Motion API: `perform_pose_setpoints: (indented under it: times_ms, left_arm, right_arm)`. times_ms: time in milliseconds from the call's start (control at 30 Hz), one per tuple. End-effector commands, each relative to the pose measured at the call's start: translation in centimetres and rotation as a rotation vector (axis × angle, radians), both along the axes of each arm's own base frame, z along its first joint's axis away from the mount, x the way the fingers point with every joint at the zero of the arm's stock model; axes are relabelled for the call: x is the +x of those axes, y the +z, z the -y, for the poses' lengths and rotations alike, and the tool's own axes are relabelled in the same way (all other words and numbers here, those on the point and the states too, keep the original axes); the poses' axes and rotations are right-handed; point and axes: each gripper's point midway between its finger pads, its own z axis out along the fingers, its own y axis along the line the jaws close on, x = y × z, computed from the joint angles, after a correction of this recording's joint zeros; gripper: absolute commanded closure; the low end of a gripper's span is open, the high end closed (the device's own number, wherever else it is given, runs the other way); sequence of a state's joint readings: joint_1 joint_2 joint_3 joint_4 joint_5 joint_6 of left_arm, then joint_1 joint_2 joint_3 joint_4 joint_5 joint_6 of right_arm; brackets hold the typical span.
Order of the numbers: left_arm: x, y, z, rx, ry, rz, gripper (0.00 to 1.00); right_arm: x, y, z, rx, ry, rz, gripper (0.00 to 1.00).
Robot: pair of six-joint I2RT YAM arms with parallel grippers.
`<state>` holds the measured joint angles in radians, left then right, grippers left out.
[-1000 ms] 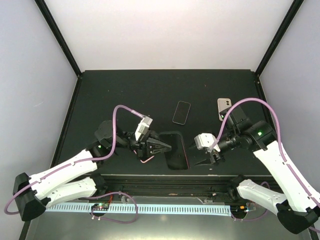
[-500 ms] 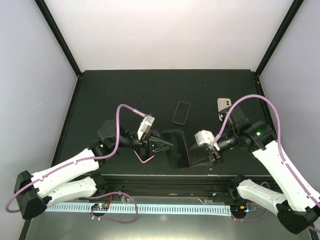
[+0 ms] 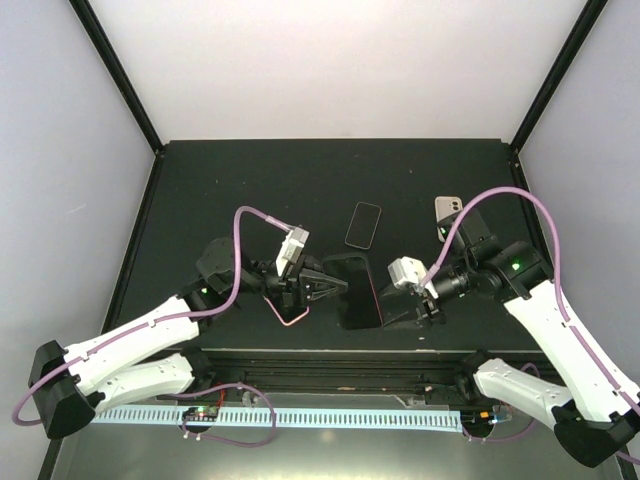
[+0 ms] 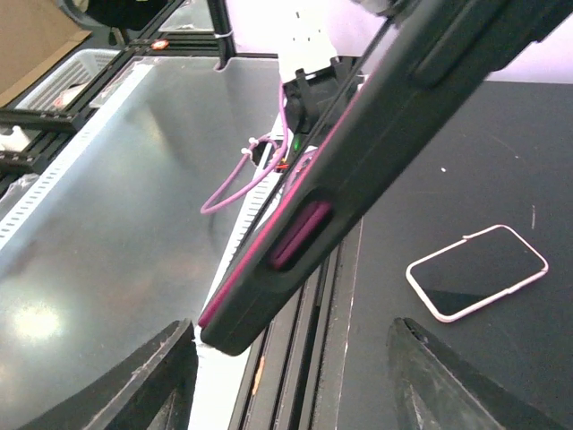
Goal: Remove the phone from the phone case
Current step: Remove the phone case from the phone.
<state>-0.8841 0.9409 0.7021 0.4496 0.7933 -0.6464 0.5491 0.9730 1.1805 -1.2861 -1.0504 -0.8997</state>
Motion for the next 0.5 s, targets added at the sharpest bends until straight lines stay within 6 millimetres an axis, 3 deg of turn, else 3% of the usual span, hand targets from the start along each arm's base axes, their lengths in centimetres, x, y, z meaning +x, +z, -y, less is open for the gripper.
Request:
perform_pose_setpoints:
  times_ms: [0,167,467]
  left_arm:
    - [-0.3,2.5,-0.4,-0.072,-0.004,0.059,0.99]
    - [-0.7,2.8,-0.5,-0.077,-0.029,0.056,0.98]
    - [-2.4,4.0,-1.0,-0.096,-0.135,0.044,0.98]
  right_arm:
    - [1.4,0.7,-0.5,0.011,-0.064,0.03,0.43]
    - [2.8,0.1,-0.6,-0.037,-0.105,0.056,0.46]
    - [3.0,-1.2,0.2,-0.087,-0.088,0.163,0.46]
